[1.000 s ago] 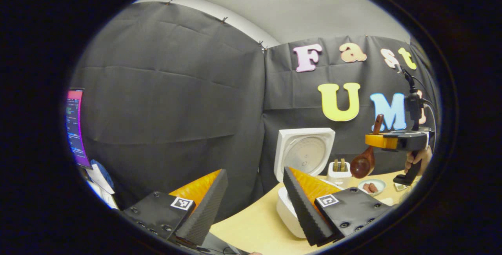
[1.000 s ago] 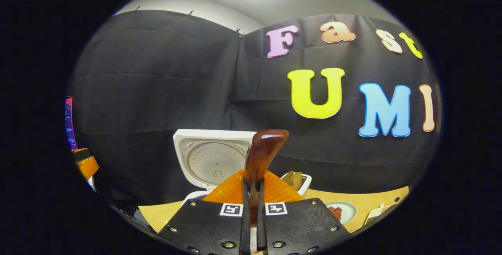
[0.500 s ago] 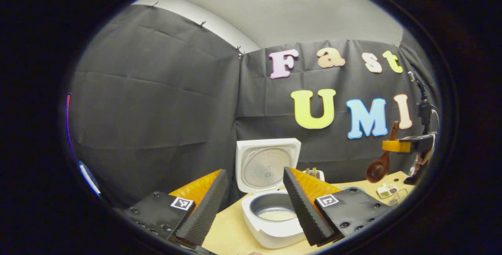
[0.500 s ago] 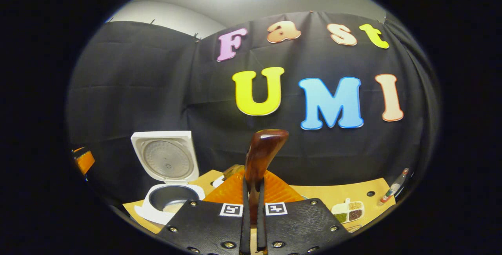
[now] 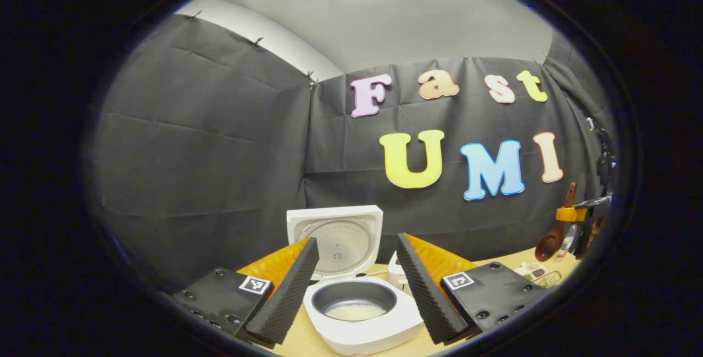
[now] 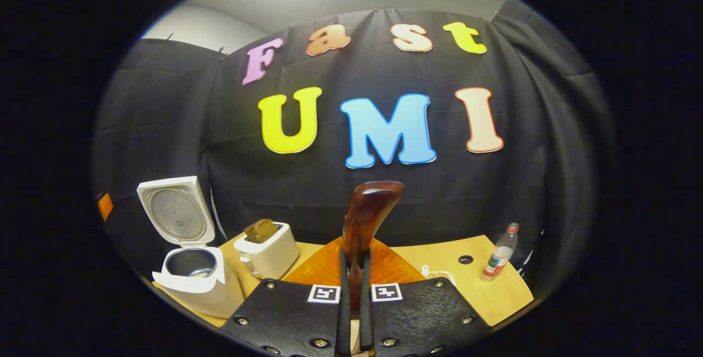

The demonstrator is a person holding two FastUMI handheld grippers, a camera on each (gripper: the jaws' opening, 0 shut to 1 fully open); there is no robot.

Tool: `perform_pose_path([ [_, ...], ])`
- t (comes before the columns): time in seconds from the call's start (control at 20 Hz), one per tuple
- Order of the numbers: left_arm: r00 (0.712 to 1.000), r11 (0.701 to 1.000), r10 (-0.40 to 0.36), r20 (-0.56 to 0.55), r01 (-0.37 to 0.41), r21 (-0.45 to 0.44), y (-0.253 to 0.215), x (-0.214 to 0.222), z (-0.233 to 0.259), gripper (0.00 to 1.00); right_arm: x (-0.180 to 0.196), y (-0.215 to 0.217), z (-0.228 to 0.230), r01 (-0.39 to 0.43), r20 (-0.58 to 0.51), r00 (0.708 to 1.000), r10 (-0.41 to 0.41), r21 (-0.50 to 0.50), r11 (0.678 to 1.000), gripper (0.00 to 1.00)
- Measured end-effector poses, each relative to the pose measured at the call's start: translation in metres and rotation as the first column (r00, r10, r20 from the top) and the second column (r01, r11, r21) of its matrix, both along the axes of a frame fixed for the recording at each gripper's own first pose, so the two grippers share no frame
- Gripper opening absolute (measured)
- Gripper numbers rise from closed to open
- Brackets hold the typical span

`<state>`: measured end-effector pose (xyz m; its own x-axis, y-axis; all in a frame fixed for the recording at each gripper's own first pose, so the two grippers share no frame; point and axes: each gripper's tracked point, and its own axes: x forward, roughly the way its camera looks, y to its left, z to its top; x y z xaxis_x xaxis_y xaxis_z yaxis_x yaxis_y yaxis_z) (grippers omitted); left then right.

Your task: Close the left gripper, press the button to open the rice cooker; take a wooden spoon from the chopstick holder with the right hand, scoop a spoonful of rice and pour it into the rice cooker, then put the wooden spoon back into the chopstick holder.

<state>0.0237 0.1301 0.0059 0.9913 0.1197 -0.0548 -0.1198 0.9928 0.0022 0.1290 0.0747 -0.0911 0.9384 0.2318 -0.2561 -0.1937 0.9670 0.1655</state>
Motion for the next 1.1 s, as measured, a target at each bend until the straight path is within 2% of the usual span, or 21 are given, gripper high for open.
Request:
perform_pose_path([
  [0.25,1.000,1.000,-0.005,0.018,0.004,0.018,-0.020,0.006,0.012,1.00,-0.010,-0.053,-0.047,0.091,-0.090,0.992,-0.090,0.005,0.996,0.07],
  [0.55,1.000,0.999,0.005,0.027,-0.006,0.053,-0.028,0.008,0.020,1.00,-0.017,-0.089,-0.104,0.168,-0.193,0.967,-0.169,-0.022,0.986,0.07],
  [0.9,1.000,0.998,0.014,0.012,-0.015,0.067,-0.031,0.007,0.019,1.00,-0.027,-0.096,-0.174,0.212,-0.360,0.916,-0.176,0.064,0.975,0.07],
  [1.05,1.000,0.998,0.014,0.006,-0.014,0.069,-0.031,0.008,0.016,0.92,-0.032,-0.100,-0.194,0.234,-0.424,0.889,-0.171,0.098,0.967,0.08],
  [1.1,1.000,0.998,0.014,0.000,-0.014,0.065,-0.031,0.010,0.015,0.92,-0.036,-0.100,-0.198,0.236,-0.444,0.881,-0.166,0.106,0.966,0.09],
])
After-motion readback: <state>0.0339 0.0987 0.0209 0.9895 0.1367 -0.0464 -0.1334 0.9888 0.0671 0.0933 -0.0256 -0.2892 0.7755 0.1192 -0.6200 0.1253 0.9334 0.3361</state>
